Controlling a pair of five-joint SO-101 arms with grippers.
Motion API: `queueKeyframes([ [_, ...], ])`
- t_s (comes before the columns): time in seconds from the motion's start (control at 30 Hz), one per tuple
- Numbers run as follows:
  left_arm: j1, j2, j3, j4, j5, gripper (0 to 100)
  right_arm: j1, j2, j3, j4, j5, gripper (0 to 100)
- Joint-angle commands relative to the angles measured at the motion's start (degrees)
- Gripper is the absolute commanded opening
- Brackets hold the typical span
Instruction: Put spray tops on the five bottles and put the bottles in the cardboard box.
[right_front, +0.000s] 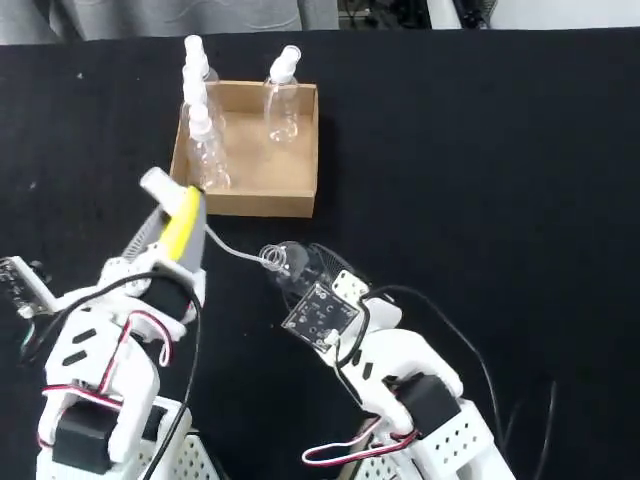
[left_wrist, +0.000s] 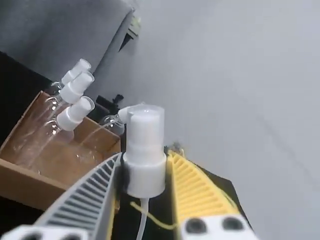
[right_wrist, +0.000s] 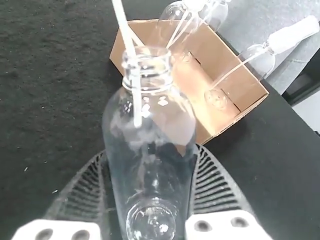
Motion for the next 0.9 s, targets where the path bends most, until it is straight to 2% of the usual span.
queueKeyframes([
  [0.0,3.3,-0.1,0.4,-0.4,-0.8,3,-0.7,-1.1,-0.7,-1.3,0.0,3.4],
  [0.3,9.6,-0.1,3.0,-1.8,-0.4,3,-0.8,-1.1,-0.5,-1.6,-0.1,3.4],
  [0.47,9.1,-0.1,8.7,-8.5,-0.8,3,-0.8,-1.1,-0.7,-1.5,-0.2,3.4],
  [0.63,9.7,-0.1,9.5,-8.7,-0.9,3,-0.8,-1.1,-0.8,-1.7,-1.1,3.4],
  [0.87,9.7,-0.1,9.5,-8.7,-9.5,3,-0.7,-1.2,-1.7,-1.7,-4.5,3.4],
])
